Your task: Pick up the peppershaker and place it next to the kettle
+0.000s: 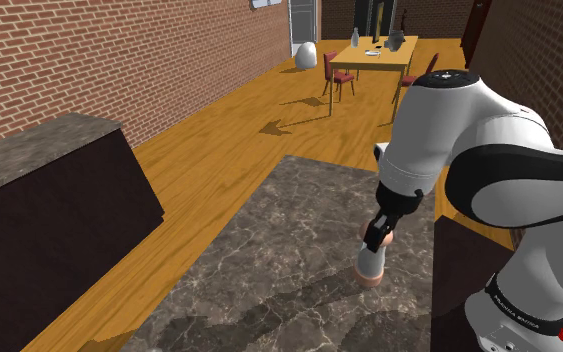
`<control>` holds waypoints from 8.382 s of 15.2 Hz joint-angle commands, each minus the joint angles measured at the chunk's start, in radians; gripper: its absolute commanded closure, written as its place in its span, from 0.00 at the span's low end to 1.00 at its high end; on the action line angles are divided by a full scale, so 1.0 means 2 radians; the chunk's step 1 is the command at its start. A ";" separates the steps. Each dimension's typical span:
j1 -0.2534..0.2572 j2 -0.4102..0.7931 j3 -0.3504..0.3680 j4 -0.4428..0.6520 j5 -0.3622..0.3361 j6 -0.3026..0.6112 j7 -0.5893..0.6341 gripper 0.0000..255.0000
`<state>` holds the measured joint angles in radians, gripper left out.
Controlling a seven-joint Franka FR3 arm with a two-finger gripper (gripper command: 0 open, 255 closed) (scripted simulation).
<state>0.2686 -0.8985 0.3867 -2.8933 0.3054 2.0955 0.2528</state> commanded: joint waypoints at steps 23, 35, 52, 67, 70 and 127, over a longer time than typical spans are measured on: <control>-0.020 -0.024 -0.043 0.144 -0.043 -0.168 0.001 1.00; -0.029 -0.007 -0.058 0.233 -0.058 -0.239 0.002 1.00; -0.035 0.048 -0.033 0.365 -0.052 -0.310 0.041 1.00; -0.065 0.217 0.176 0.535 -0.029 -0.279 0.234 1.00; -0.082 0.272 0.236 0.586 -0.053 -0.275 0.284 1.00; 0.044 0.684 0.361 0.568 -0.425 -0.073 0.621 1.00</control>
<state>0.3569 0.4680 1.1109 -1.7486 -0.5410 1.9392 1.4926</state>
